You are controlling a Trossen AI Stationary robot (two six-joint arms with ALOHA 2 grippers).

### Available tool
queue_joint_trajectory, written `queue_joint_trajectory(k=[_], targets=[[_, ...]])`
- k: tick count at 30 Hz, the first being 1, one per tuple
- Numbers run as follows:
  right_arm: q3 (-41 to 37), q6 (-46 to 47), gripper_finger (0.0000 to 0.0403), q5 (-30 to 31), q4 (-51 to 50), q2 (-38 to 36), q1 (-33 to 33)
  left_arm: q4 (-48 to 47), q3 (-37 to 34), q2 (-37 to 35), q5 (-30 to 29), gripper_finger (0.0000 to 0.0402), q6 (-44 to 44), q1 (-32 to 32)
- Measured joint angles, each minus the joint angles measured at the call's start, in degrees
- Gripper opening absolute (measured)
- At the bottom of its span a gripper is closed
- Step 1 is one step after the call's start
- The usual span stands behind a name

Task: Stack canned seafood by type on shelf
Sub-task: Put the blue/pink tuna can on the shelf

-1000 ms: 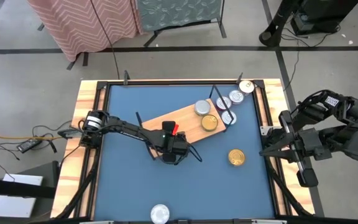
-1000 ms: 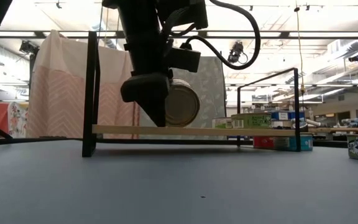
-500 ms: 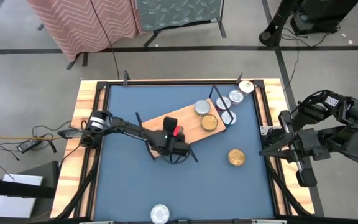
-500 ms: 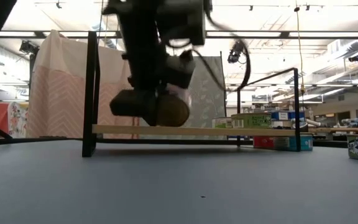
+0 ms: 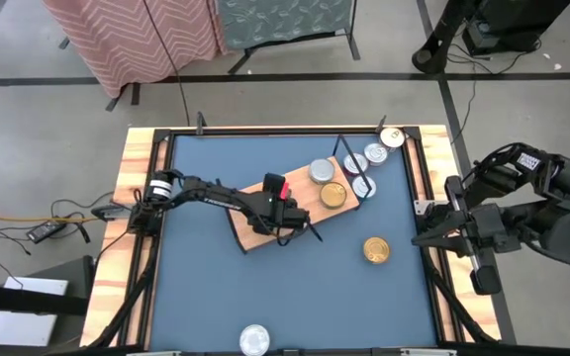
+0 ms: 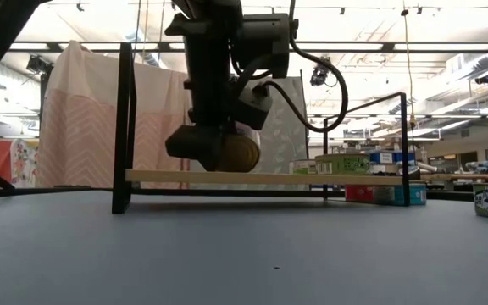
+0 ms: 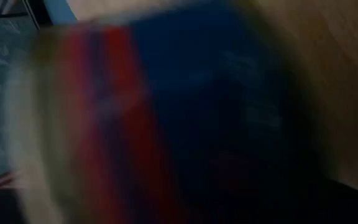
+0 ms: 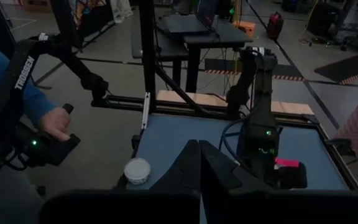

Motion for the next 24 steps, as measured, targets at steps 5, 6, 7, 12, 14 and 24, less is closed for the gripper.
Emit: queue_joint_trajectory(k=[5,6,7,12,14,24], targets=[[-0.02,-0.11,0.0005,0.06,-1.02,0.00,-0.02,-0.04,0.19,-0.09,1.23,0.0295,-0.13,0.00],[-0.01,-0.20,0.0005,0.11,-1.16,0.00,-0.02,-0.15,0.19,-0.09,1.24,0.0298,-0.13,-0.09],[-0.01,-0.33,0.0005,0.17,-1.31,0.00,-0.02,-0.28,0.21,-0.09,1.51,0.0300,-0.17,-0.09],[0.00,-0.38,0.0005,0.17,-1.46,0.00,-0.02,-2.80,0.40,-0.20,3.77,0.0303,-1.58,-0.11],[-0.02,-0.39,0.0005,0.17,-1.48,0.00,-0.02,-3.84,0.65,-0.27,5.37,0.0304,-2.67,-0.13],[0.00,-0.57,0.0005,0.96,-1.53,0.00,-0.02,-8.69,8.87,-0.05,20.45,0.0305,-6.74,-0.72]])
